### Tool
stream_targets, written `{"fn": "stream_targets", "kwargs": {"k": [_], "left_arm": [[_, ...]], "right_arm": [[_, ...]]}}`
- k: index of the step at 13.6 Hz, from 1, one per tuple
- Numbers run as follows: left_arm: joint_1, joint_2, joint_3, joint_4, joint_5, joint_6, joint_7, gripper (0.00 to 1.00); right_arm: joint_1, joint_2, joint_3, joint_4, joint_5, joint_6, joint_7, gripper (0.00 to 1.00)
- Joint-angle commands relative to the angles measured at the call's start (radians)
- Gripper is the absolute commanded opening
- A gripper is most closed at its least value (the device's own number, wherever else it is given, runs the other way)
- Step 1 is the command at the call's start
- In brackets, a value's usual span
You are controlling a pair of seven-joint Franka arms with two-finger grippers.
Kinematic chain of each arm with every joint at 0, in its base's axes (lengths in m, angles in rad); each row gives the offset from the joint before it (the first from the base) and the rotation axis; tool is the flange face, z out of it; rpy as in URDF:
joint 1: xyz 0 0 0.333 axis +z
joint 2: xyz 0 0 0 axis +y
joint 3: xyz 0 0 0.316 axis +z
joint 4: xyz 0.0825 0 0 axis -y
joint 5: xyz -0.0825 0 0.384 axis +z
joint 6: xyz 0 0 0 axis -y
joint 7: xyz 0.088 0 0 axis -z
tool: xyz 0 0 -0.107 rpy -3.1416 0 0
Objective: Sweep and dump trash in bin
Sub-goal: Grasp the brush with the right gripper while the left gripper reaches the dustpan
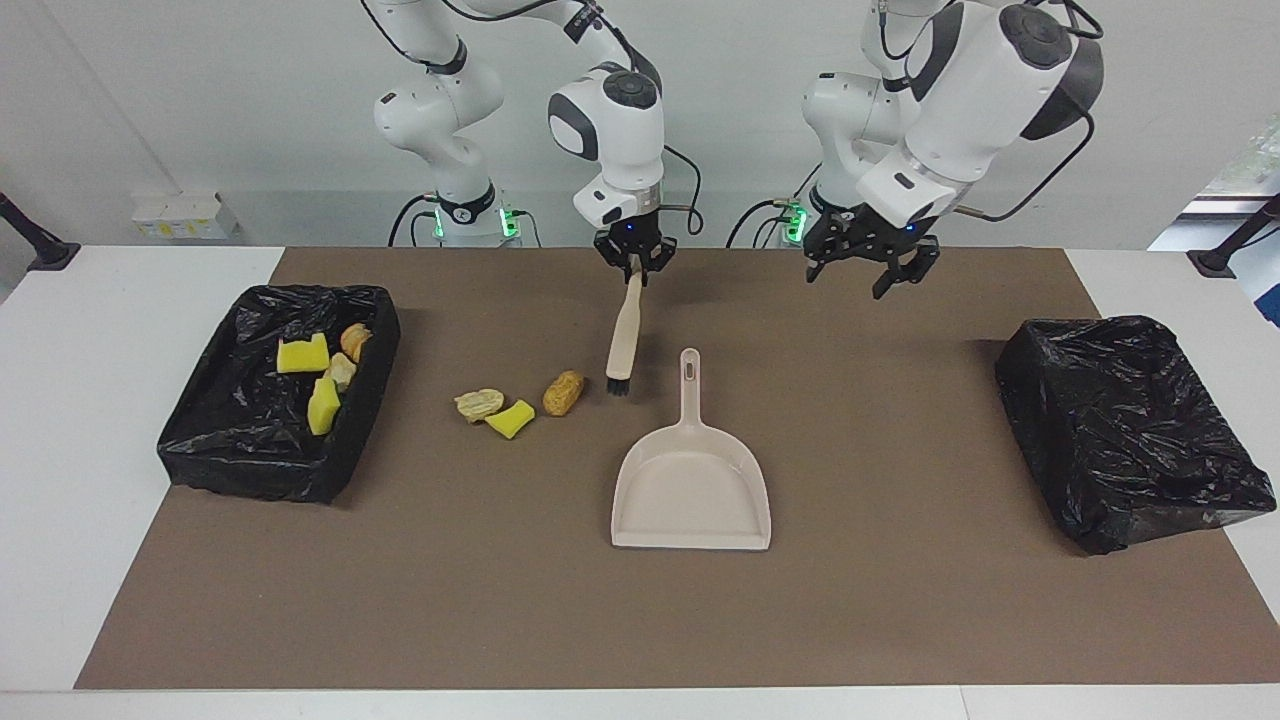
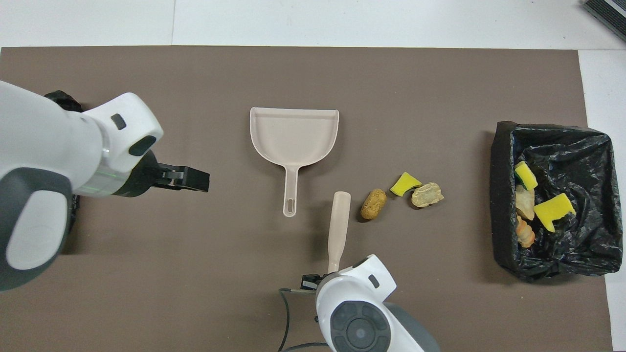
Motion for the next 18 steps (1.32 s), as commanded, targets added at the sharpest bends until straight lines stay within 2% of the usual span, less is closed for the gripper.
{"fn": "stream_targets", "kwargs": {"k": [1,4,6,11,14,18], "left_arm": [[-0.071,0.041,0.018,-0.077,-0.023,0.112,-0.037,1.00],[-0.144,0.116,0.016,-0.089,-0.029,0.207,-0.041,1.00],[-0.209,0.196,0.018,-0.091,-0.087,0.321,-0.045,1.00],[-0.238,0.282,0.018,-0.089,-0.087,0.419,-0.021,1.00],[-0.258,0.319,0.018,-0.089,-0.087,0.456,-0.027,1.00],[-0.261,0.350,0.018,-0.091,-0.089,0.478,-0.028,1.00]], "right_arm": [[-0.076,-0.079,0.000,-0.007,0.005,-0.113,-0.097,0.00],[-0.205,-0.113,-0.033,0.028,0.006,-0.250,-0.273,0.00],[-0.267,-0.126,-0.091,0.031,0.006,-0.307,-0.493,0.00],[-0.579,-0.089,-0.095,0.021,0.005,-0.249,-0.877,0.00],[-0.652,-0.074,-0.095,-0.020,-0.014,-0.181,-0.955,0.00],[-0.641,-0.078,-0.095,-0.067,-0.014,-0.147,-0.945,0.00]]}}
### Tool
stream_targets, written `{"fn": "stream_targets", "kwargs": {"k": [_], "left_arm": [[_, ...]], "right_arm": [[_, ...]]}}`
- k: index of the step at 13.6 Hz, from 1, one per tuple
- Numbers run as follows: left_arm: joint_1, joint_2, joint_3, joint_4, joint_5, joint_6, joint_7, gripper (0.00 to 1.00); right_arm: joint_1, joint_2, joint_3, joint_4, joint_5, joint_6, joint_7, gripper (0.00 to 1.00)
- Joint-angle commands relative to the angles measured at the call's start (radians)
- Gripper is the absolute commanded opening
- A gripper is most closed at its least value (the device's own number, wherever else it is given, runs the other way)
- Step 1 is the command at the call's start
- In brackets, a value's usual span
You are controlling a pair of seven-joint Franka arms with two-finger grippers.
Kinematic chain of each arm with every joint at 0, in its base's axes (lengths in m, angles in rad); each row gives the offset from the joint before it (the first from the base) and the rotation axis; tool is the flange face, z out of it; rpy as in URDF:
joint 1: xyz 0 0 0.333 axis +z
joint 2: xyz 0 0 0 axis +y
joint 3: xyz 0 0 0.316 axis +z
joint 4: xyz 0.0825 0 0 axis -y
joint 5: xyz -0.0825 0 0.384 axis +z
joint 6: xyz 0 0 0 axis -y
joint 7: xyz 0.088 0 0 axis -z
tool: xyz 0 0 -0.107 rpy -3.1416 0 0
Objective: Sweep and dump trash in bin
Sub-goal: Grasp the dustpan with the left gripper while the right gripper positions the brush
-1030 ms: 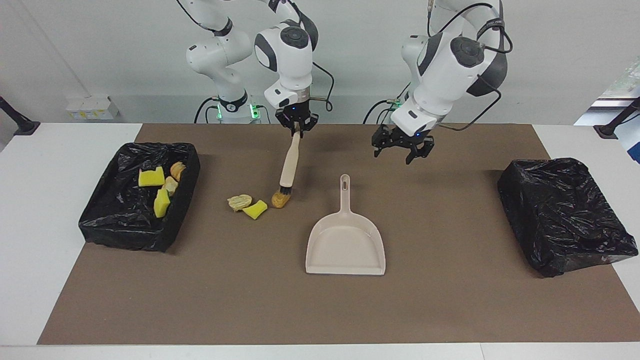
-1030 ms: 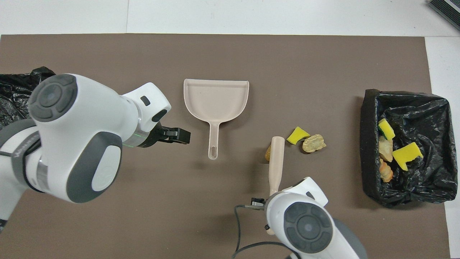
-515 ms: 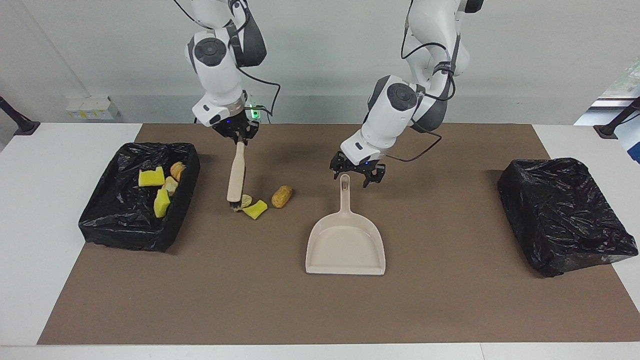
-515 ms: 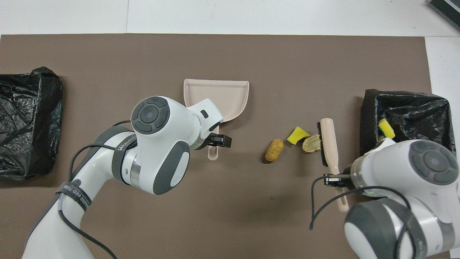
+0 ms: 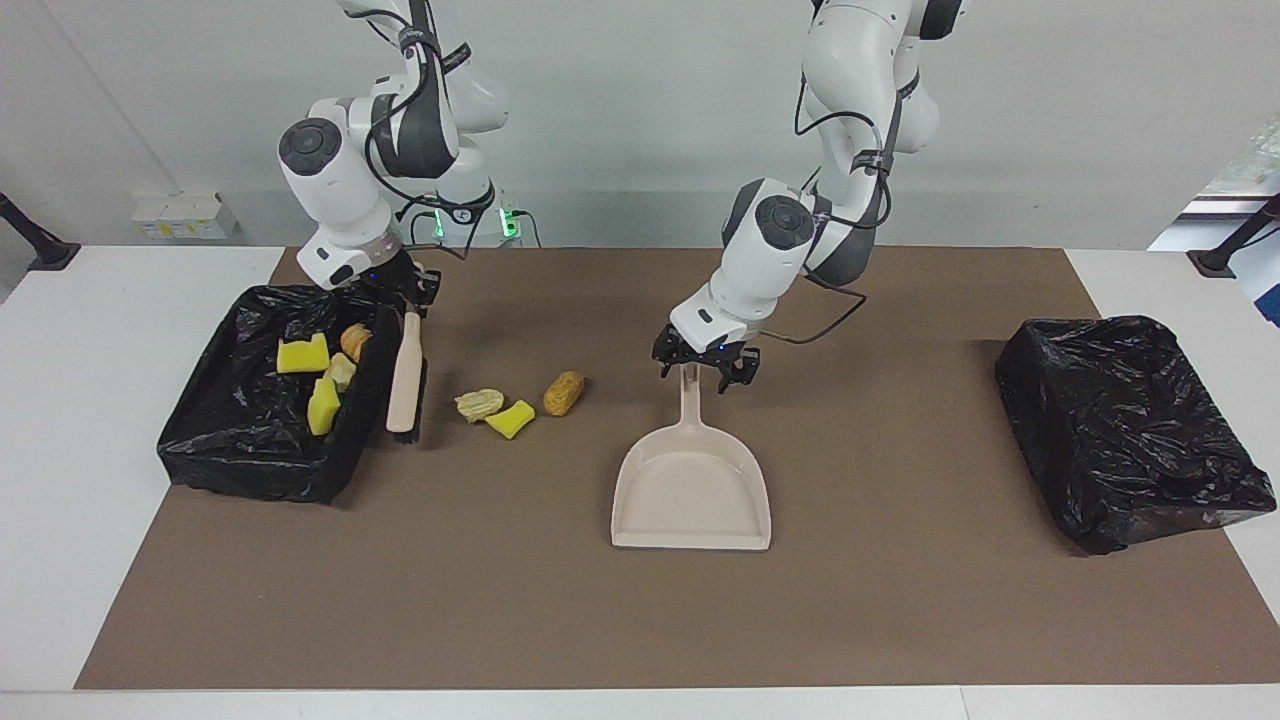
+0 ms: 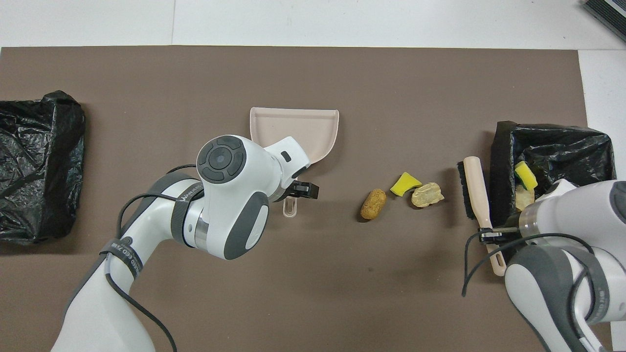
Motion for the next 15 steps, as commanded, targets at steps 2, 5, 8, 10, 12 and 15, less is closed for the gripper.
{"fn": "stream_targets", "kwargs": {"k": [2,5,8,10,12,15], "left_arm": [[-0.019,0.017,0.018,-0.004,-0.015,0.024,0.006,0.80],[-0.013,0.017,0.018,-0.001,-0.015,0.001,0.011,0.10],[-0.002,0.013,0.019,0.006,-0.014,-0.033,0.012,0.00],[0.000,0.003,0.025,0.008,-0.004,-0.060,0.012,0.00],[0.016,-0.020,0.036,0.020,0.023,-0.115,0.038,0.00],[0.082,-0.043,0.035,0.062,0.085,-0.284,0.254,0.00]], "right_arm": [[0.002,-0.012,0.009,-0.037,-0.015,0.028,-0.002,0.00],[0.005,0.010,0.012,-0.054,-0.015,0.041,0.001,0.00],[0.005,0.034,0.012,-0.057,-0.015,0.071,0.004,0.00],[0.005,0.039,0.014,-0.056,-0.013,0.074,0.006,0.00],[0.006,0.039,0.017,-0.056,-0.013,0.072,0.006,0.00],[0.065,0.030,0.018,-0.060,-0.012,0.068,0.006,0.00]]}}
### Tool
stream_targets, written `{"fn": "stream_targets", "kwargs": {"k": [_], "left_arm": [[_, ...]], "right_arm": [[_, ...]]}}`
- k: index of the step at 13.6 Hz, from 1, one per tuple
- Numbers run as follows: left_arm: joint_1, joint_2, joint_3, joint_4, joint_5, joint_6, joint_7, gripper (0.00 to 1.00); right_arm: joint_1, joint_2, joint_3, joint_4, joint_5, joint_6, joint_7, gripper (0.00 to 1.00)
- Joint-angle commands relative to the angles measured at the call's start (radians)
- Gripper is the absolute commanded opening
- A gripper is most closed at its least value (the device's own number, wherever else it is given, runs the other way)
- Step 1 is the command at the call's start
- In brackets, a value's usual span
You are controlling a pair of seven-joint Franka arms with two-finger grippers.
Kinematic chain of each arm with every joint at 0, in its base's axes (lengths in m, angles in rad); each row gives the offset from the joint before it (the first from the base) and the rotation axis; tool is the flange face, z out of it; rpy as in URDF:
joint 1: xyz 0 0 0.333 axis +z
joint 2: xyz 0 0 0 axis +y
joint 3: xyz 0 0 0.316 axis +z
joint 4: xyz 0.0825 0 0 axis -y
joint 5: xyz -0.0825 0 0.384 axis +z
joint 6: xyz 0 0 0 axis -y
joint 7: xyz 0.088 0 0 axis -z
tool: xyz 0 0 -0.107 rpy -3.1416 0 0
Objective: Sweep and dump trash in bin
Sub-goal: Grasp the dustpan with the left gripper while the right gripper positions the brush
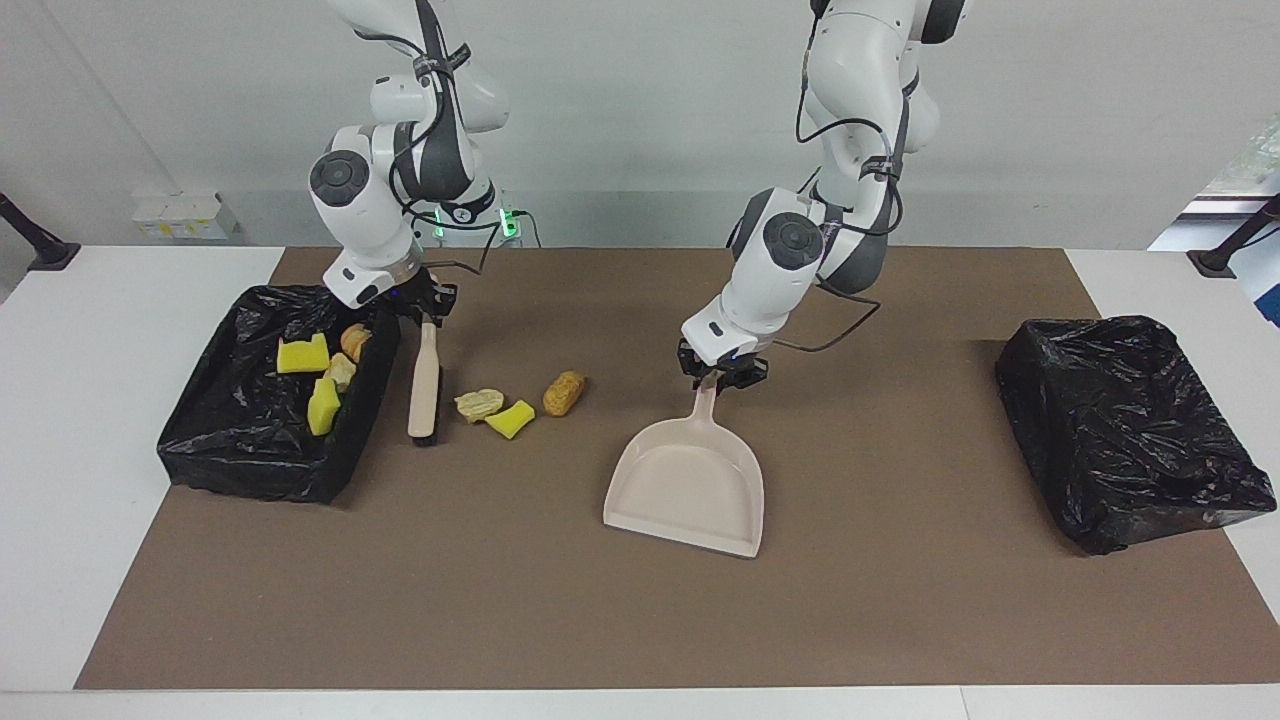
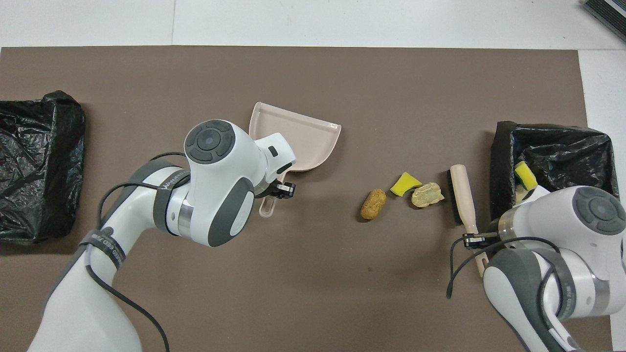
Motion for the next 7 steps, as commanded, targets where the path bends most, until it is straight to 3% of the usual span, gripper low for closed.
{"fn": "stream_targets", "kwargs": {"k": [1,4,7], "left_arm": [[0.061,-0.036,-0.001,0.013,0.027,-0.137,0.227,0.00],[0.098,-0.062,-0.001,0.008,0.027,-0.221,0.476,0.00],[0.019,-0.089,-0.006,-0.015,0.071,-0.243,0.539,0.00]], "right_arm": [[0.060,-0.010,0.004,-0.012,-0.012,0.008,0.004,0.00],[0.119,-0.014,0.004,-0.015,-0.012,0.003,0.025,0.00],[0.179,0.004,0.004,-0.015,-0.012,0.011,0.166,0.00]]}}
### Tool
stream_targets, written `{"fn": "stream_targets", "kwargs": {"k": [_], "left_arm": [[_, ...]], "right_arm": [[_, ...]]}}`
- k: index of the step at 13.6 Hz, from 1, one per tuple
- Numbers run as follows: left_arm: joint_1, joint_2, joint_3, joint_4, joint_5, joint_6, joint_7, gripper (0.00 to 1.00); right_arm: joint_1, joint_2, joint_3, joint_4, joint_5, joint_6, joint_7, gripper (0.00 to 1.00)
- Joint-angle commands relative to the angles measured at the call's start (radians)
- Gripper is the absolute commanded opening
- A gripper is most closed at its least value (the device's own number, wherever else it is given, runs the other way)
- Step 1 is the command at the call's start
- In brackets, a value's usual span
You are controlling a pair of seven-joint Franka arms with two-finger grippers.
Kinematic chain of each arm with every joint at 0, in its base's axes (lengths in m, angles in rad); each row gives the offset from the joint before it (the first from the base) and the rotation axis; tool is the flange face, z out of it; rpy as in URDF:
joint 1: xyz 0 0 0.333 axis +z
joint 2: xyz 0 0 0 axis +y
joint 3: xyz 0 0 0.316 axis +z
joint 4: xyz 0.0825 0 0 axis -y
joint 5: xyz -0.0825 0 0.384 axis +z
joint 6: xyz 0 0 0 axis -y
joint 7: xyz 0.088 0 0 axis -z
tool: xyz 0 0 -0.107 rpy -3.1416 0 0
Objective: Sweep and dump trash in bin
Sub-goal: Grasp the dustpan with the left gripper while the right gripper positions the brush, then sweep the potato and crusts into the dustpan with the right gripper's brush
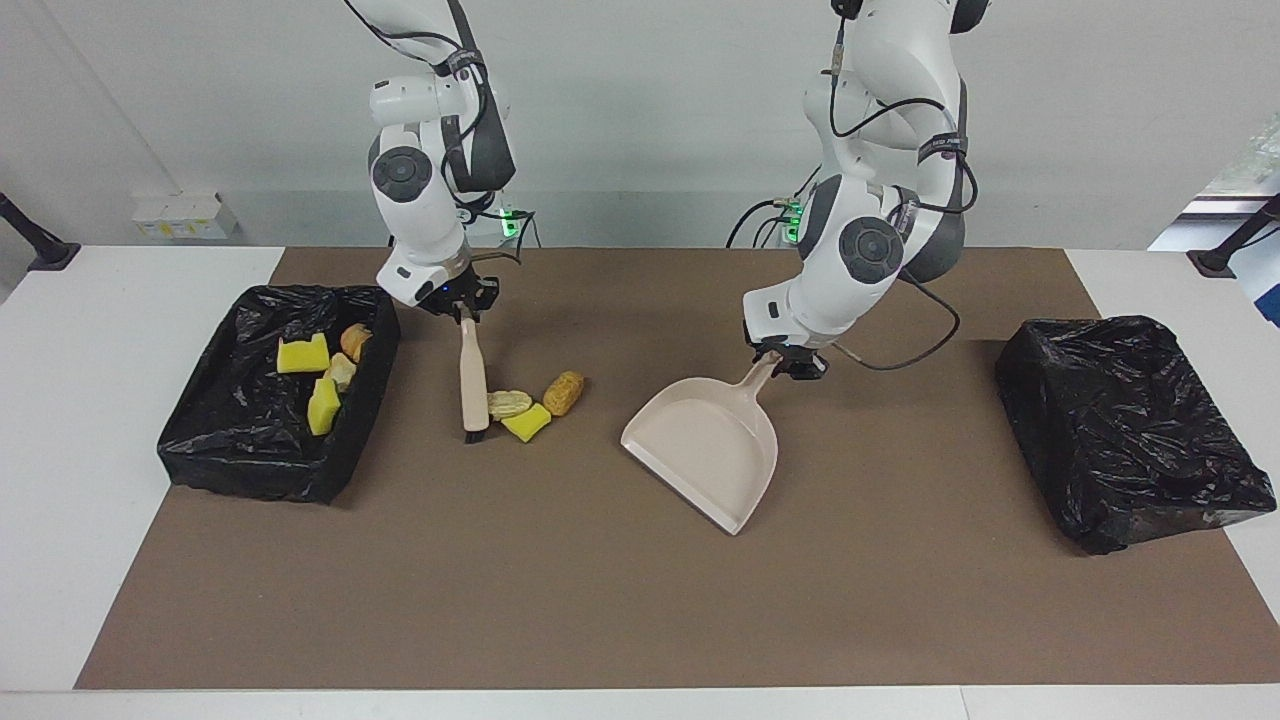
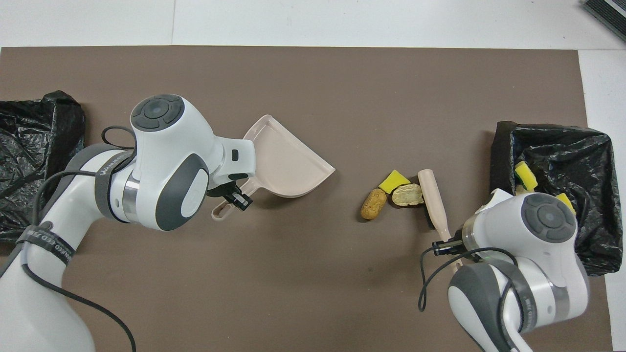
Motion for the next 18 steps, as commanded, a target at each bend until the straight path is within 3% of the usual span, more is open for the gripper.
{"fn": "stream_targets", "kwargs": {"k": [1,5,10,13,18], "left_arm": [[-0.110,-0.052,-0.001,-0.034,0.091,-0.019,0.027,0.00],[-0.170,-0.104,-0.003,-0.118,0.166,0.013,0.134,0.00],[-0.184,-0.104,-0.004,-0.181,0.192,0.108,0.183,0.00],[-0.184,-0.092,-0.006,-0.186,0.192,0.145,0.183,0.00],[-0.190,-0.089,-0.006,-0.192,0.192,0.157,0.182,0.00]], "right_arm": [[0.040,0.013,0.003,-0.012,-0.003,0.016,0.130,0.00],[0.101,0.025,0.001,-0.009,0.038,0.054,0.206,0.00],[0.121,0.071,0.003,0.009,0.059,0.056,0.146,0.00],[0.152,0.107,0.003,0.047,0.166,0.056,0.016,0.00],[0.285,0.137,0.004,0.132,0.307,0.050,-0.010,0.00]]}}
